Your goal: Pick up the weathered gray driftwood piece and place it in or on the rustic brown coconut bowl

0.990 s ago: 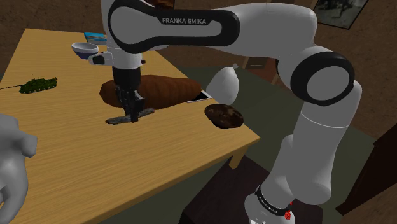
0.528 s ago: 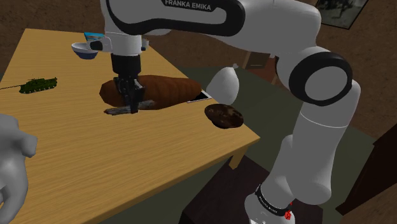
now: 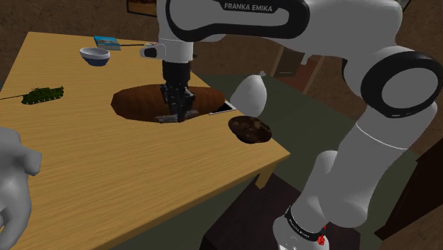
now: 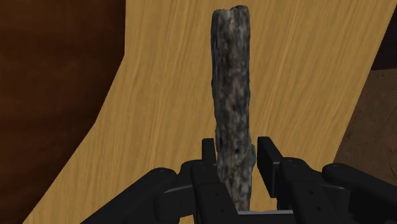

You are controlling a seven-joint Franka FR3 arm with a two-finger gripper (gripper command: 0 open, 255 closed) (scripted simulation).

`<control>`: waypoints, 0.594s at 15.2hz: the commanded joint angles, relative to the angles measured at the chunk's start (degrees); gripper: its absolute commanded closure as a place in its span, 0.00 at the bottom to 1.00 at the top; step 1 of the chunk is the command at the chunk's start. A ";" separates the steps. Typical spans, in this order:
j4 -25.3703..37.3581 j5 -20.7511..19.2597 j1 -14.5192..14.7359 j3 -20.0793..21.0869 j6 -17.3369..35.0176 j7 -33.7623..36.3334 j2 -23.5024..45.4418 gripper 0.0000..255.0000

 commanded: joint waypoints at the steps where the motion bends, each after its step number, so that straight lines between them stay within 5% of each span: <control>1: -4.34 -0.14 -1.04 -1.01 0.52 -2.18 -3.60 1.00; 9: -17.04 -2.28 -4.94 -5.92 0.67 -10.66 -15.37 1.00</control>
